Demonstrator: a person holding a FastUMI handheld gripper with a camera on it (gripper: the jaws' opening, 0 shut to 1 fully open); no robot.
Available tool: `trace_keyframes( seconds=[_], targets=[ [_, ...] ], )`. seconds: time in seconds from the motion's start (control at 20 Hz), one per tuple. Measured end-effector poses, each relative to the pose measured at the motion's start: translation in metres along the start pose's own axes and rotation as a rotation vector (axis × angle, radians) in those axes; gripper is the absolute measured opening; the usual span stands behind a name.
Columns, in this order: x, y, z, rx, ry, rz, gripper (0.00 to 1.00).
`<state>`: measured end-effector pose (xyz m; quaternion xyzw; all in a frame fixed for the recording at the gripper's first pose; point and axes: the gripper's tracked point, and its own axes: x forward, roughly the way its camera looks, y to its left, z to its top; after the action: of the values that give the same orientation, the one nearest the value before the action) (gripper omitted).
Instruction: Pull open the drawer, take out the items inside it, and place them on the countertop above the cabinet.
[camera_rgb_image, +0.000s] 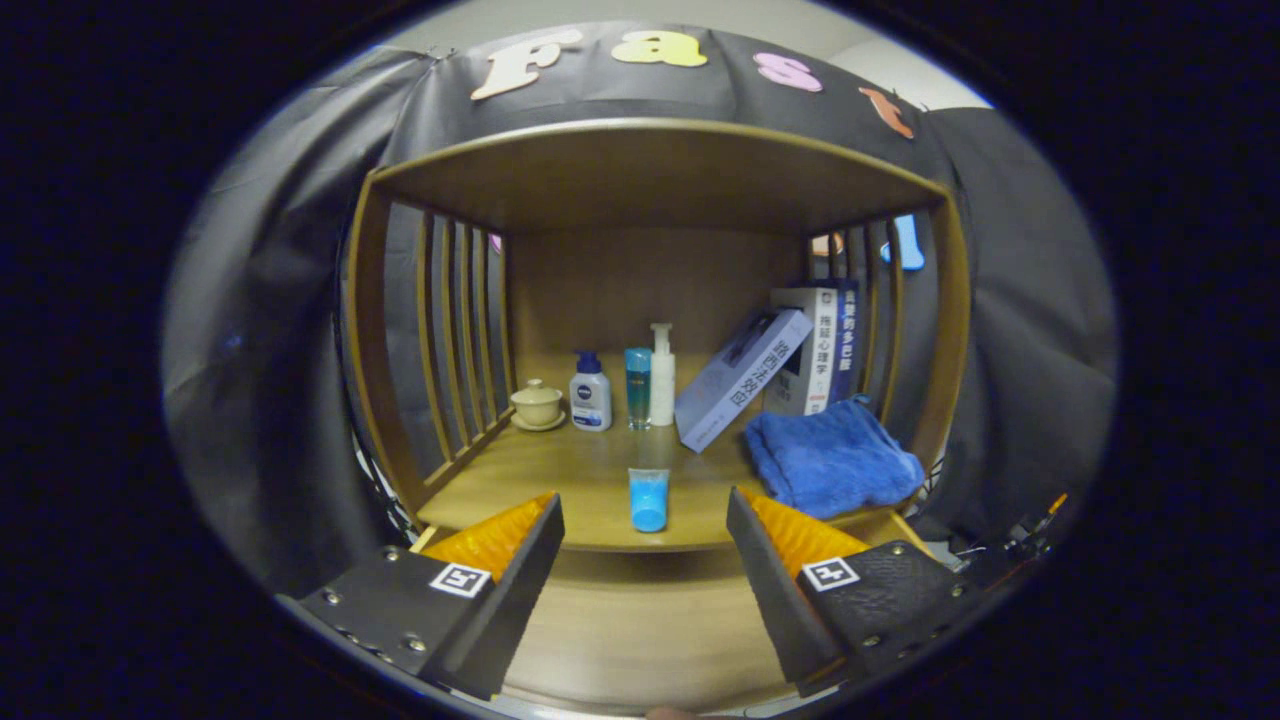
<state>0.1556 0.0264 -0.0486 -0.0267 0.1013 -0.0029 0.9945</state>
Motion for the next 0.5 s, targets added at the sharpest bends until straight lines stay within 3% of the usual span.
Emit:
trace_keyframes(
  seconds=[0.5],
  targets=[
    [-0.102,-0.042,-0.025,0.057,-0.097,0.011,0.97]
  ],
)
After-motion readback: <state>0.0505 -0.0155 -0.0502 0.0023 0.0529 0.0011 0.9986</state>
